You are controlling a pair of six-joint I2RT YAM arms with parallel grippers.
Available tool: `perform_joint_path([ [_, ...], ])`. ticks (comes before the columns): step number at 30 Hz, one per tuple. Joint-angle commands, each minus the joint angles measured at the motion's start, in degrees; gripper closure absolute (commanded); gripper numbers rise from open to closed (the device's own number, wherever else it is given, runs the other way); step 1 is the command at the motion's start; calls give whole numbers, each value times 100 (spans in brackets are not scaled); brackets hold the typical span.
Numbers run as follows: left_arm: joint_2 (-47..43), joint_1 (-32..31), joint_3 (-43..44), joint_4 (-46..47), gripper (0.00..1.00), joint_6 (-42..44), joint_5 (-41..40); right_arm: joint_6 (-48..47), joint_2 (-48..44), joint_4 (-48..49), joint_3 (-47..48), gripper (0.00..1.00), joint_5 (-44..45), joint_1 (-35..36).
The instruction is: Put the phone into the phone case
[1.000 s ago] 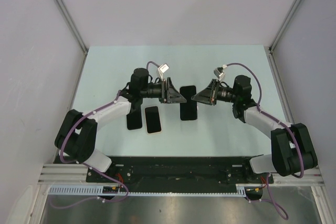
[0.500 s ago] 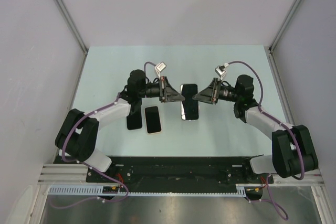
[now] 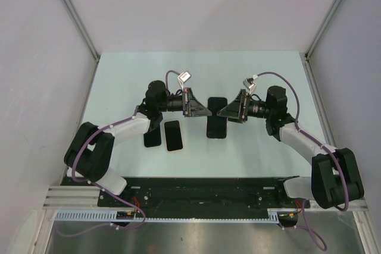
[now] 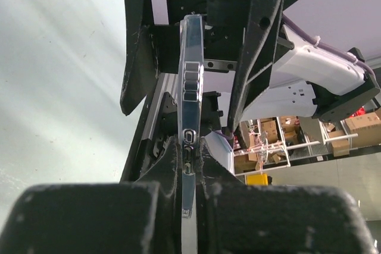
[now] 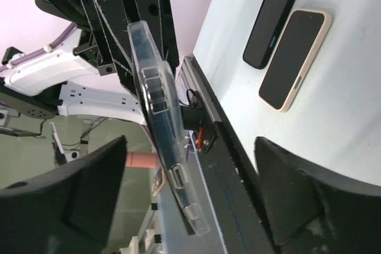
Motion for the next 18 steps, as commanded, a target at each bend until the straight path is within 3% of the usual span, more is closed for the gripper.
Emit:
perform_joint_path([
  [1,39,-26,62,688,100,-312,147,-471,-267,-474,17,1,40,64],
  [11,189,27,53,811,100,-338,-46,-1007,-645,-1241,-27,0,119,82],
  [18,127,36,62,952,100,-461,-160,-1096,-715,-1347,-203,10,154,108],
])
